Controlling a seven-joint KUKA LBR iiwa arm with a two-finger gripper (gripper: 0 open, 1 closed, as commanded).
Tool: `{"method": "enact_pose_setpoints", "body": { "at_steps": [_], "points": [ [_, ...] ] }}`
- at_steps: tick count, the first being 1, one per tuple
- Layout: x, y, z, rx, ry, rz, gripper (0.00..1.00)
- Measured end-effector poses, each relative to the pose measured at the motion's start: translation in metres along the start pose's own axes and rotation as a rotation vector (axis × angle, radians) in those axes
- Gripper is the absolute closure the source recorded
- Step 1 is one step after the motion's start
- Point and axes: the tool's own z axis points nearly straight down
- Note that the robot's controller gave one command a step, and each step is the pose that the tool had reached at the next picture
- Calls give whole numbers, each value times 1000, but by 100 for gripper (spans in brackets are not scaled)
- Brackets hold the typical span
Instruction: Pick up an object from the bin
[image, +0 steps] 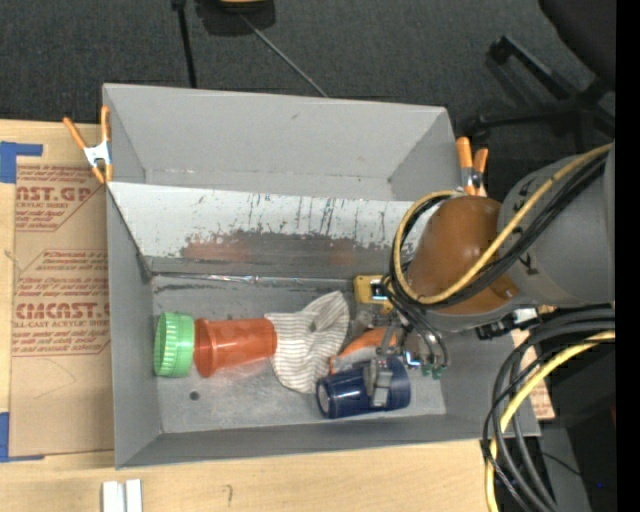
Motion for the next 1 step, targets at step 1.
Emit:
{"method": "enact_pose_setpoints", "body": {
  "at_steps": [1],
  "points": [
    [-18, -18, 9, 12, -41, 53, 100]
  ]
}}
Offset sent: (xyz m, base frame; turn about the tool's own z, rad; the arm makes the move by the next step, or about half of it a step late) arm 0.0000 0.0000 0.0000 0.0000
